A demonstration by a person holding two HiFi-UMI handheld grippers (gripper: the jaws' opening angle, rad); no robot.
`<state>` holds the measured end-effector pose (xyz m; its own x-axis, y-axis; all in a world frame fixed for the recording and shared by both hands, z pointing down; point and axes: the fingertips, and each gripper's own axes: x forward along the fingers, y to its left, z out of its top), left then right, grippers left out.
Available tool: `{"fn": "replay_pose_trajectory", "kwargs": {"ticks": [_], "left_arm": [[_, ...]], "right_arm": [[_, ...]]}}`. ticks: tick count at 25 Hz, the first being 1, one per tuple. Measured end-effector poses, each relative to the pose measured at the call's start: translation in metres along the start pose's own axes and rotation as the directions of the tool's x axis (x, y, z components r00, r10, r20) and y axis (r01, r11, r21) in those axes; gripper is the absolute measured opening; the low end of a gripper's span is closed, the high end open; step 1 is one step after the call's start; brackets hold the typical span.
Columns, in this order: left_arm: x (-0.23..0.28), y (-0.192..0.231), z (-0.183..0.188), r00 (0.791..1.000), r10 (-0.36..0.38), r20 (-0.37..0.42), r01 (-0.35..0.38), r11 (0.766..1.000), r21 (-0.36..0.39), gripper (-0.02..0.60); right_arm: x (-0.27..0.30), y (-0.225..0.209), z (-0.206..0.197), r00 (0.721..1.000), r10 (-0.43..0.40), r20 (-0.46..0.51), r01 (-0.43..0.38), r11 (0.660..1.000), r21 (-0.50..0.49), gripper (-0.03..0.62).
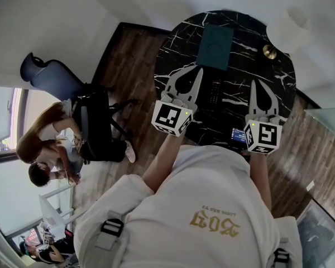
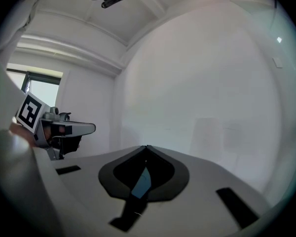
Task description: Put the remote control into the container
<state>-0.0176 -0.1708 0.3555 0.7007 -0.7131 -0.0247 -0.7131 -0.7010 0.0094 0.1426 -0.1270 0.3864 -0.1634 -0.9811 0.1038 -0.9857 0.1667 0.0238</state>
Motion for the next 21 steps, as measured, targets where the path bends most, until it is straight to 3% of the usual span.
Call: {"fn": "replay_pose_trajectory", "kwargs": {"ticks": [21], "left_arm": [[0.003,-0.003,-0.013,0.999,-0.010,-0.036,0.010,1.000,-0.010,0.003]], "right_arm": [[0.000,-0.004,-0.002,1.000,0.001,0.004,-0.001,0.999,0.035,0.012]]}}
